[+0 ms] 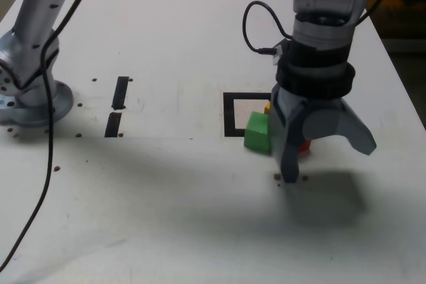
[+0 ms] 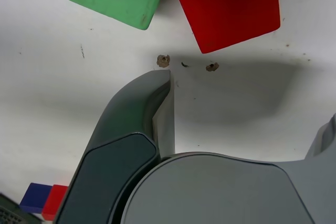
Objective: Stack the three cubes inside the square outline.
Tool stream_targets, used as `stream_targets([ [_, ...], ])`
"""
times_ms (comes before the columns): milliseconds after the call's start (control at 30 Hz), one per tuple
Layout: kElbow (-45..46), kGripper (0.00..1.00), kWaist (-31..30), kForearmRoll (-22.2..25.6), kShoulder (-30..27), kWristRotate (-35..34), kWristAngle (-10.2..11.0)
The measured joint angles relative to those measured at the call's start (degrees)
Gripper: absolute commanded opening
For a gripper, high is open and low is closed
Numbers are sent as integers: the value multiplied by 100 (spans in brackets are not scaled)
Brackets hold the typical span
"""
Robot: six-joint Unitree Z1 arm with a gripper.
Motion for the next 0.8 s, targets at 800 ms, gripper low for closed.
stream_targets([
  [800, 509, 99, 461, -401, 63, 437, -37],
])
